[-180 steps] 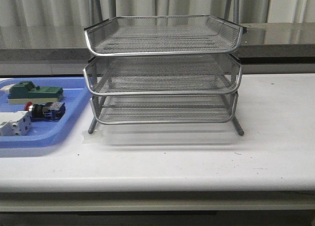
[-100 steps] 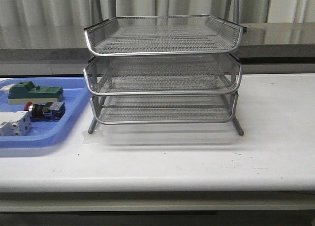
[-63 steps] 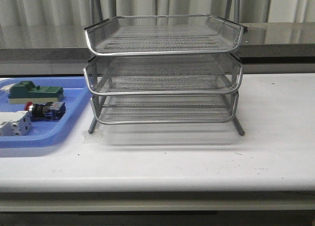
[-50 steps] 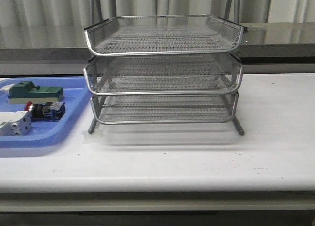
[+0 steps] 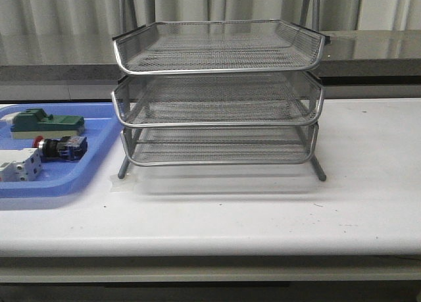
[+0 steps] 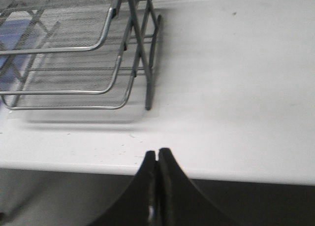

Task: Place button on rack with both arms

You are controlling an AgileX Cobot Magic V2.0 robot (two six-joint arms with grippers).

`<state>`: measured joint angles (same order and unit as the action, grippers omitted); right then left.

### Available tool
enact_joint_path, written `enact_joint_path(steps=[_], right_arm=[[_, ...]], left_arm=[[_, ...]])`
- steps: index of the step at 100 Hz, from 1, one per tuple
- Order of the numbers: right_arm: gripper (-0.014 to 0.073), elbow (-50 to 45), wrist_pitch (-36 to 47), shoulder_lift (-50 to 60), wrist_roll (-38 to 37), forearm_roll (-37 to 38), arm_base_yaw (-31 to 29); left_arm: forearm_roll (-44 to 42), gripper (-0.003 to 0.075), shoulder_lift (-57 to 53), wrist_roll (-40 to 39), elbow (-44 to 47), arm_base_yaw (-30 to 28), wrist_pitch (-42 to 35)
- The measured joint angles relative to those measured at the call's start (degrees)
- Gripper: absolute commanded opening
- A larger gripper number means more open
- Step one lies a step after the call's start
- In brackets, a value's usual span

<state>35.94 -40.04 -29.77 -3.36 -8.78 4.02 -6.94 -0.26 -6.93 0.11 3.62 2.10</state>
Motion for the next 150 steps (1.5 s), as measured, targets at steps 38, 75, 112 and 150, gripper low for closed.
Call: enact_joint_path(steps=[38,75,112,150], right_arm=[[-0.0027,1.7,3.3,-14.3,0.0,-21.3,0.0],[0.0405,1.7,8.5,-21.9,1.3,-30.2,0.0],[0.0367,1.8,14.9,-35.6,27.1,-58.7,0.0],[0.0367,3.7,15.0,-51.0,53.3,-83.6,0.0]], left_arm=[[0.0,-0.002,0.0,0.0,0.0,0.0,0.0],[0.0,-0.002,0.0,0.0,0.0,0.0,0.0],[0.0,-0.002,0.0,0.0,0.0,0.0,0.0],[0.0,-0.002,0.0,0.0,0.0,0.0,0.0]])
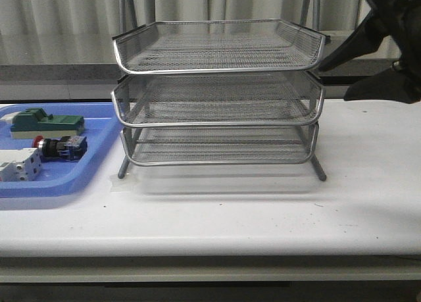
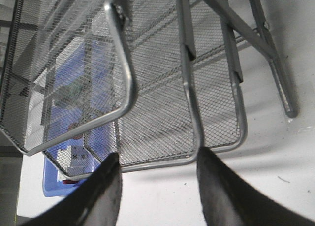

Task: Place button on rack with both arms
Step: 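Reach the right gripper to the middle mesh tray's front edge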

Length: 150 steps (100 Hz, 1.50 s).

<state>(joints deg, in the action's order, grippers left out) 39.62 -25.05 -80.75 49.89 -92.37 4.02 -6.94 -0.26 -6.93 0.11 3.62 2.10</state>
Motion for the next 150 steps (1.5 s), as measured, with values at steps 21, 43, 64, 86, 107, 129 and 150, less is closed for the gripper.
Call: enact_joint_path(steps=[21,43,64,86,107,129,150], right_arm=[[0.0367,2.8,-0.5,-6.3,2.3,-1.6,0.0],[0.0367,6.3,-1.3,-10.1,3.4,-1.8,0.0],[0.0367,8.6,-2.7,-13.9,3.5,-1.9,0.0],[0.022,9.0,-3.3,-15.5,3.5,-1.9,0.0],[0.0028,9.1,-3.3,-15.5,3.9,-1.8,0.0],[-0.0069,9.2,-3.2,-15.5,5.4,-1.3,0.0],[-0.0069,9.2,-3.1,-15.5,5.4,-0.6,0.0]], left_arm=[[0.0,-0.002,0.0,0.0,0.0,0.0,0.0],[0.0,-0.002,0.0,0.0,0.0,0.0,0.0],[0.0,-0.002,0.0,0.0,0.0,0.0,0.0],[0.0,-0.002,0.0,0.0,0.0,0.0,0.0],[0.0,-0.002,0.0,0.0,0.0,0.0,0.0],[0.0,-0.002,0.0,0.0,0.0,0.0,0.0],[0.0,-0.002,0.0,0.0,0.0,0.0,0.0]])
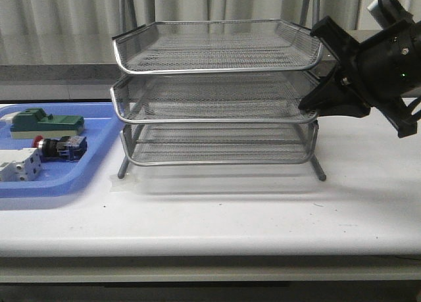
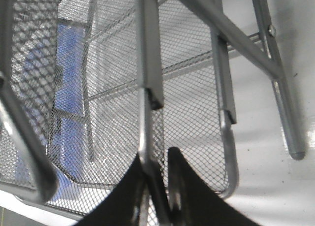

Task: Place button on rack with both arms
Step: 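Reach the right gripper to the middle mesh tray's front edge, then pull the middle mesh tray out toward the robot with the right gripper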

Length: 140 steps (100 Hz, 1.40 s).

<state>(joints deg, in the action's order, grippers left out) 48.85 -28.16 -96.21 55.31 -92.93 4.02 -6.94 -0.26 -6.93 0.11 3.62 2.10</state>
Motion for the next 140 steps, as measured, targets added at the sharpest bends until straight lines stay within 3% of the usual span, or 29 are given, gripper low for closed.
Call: enact_joint_path(steps=[38,111,122,140], right_arm=[[-0.0069,-6.0,-1.3,3.8,0.5,0.6,0.0],[-0.006,-26.3,-2.3,23.7,0.5,2.8,0.0],[0.0039,-26.5,-2.2,24.7,0.5,3.3,0.0],[0.0417,-26.9,-1.2,24.9,-0.1,3.5,0.1]], left_arm=[[0.0,-0.002,0.0,0.0,0.0,0.0,0.0],[0.0,-0.002,0.0,0.0,0.0,0.0,0.0],[0.0,-0.002,0.0,0.0,0.0,0.0,0.0],[0.0,-0.002,0.0,0.0,0.0,0.0,0.0]])
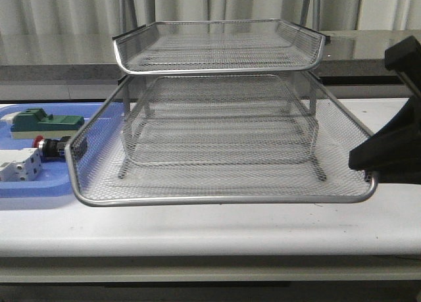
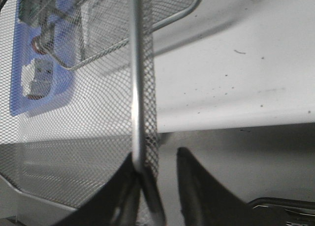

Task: Place button on rack with both arms
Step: 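Pull the middle mesh tray out toward the robot with the right gripper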

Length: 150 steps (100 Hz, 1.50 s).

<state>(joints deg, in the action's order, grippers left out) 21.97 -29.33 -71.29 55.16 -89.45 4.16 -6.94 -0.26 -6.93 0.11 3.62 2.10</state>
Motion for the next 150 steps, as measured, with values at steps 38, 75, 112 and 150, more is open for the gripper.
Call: enact_joint_path(steps=[38,75,112,150], right_arm=[[0.0524,-0.1,3.1,9.2,0.3,1.3,0.0],[0.0524,9.8,-2.2,19.8,-21.9,35.2,-1.1],[0.0452,26.0,-20.4,25.6,-46.1,76.4,-2.9],[0.0452,25.5,-31.2,38.4,-50.5,82.7,-2.9]], left_arm=[[0.0,-0.002,0.0,0.0,0.0,0.0,0.0],[0.0,-0.002,0.0,0.0,0.0,0.0,0.0],[0.0,-0.002,0.0,0.0,0.0,0.0,0.0],[0.0,-0.002,0.0,0.0,0.0,0.0,0.0]])
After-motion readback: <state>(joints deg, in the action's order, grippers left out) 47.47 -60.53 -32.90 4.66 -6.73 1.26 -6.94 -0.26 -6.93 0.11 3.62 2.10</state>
